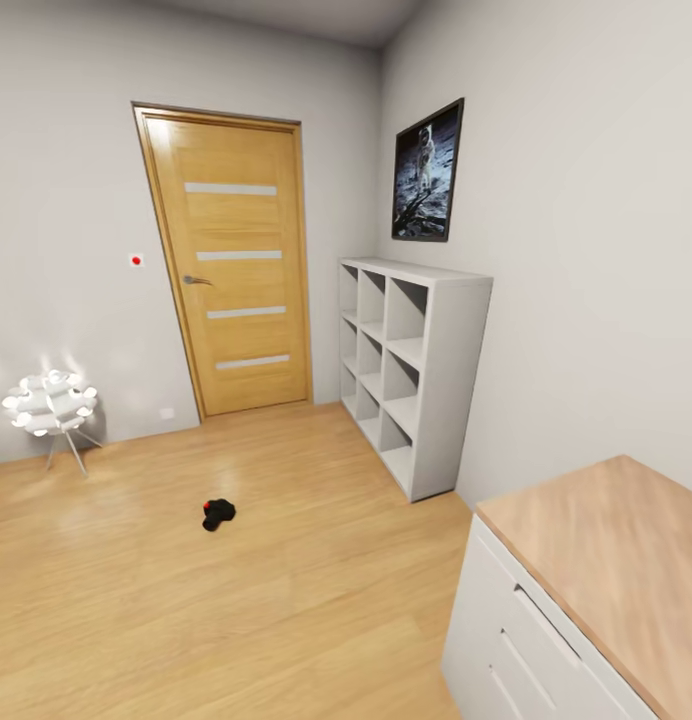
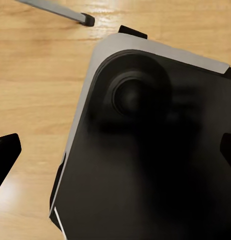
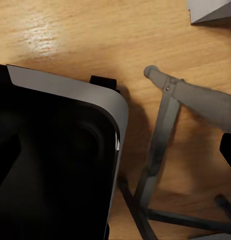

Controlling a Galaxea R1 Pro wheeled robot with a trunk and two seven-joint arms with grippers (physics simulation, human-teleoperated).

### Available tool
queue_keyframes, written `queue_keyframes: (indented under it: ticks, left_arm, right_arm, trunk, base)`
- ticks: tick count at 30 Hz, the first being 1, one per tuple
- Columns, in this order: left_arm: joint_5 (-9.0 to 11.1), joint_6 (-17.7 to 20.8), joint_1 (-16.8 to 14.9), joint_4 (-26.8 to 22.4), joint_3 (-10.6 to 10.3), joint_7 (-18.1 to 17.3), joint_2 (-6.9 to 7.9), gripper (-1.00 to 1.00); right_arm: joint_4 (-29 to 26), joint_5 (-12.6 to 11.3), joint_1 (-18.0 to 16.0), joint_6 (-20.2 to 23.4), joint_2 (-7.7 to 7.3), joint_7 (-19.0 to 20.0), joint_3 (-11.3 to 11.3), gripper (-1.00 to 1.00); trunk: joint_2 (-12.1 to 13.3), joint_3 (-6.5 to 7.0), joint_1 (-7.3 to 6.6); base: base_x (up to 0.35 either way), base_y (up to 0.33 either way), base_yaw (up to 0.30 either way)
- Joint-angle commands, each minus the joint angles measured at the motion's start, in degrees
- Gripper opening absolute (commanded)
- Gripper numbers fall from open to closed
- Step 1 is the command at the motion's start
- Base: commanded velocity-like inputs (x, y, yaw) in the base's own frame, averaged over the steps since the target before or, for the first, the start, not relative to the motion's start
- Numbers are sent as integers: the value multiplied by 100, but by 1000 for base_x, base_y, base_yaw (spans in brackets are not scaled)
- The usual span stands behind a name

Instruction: Attach the digital camera to the camera tripod in the bedroom.

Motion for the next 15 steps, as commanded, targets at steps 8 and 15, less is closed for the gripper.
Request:
queue_keyframes:
  ticks: [8, 15]
  left_arm:
    - [51, 13, 4, 21, -3, 7, 2, 100]
    - [56, 17, 5, 29, -8, 7, 3, 100]
  right_arm:
    - [61, 33, 4, -11, -3, -11, -19, 100]
    - [108, 32, 7, -51, -4, -14, -14, 100]
  trunk:
    - [-2, -4, 3]
    - [-2, -4, 3]
  base:
    - [300, 0, 0]
    - [319, 0, 0]
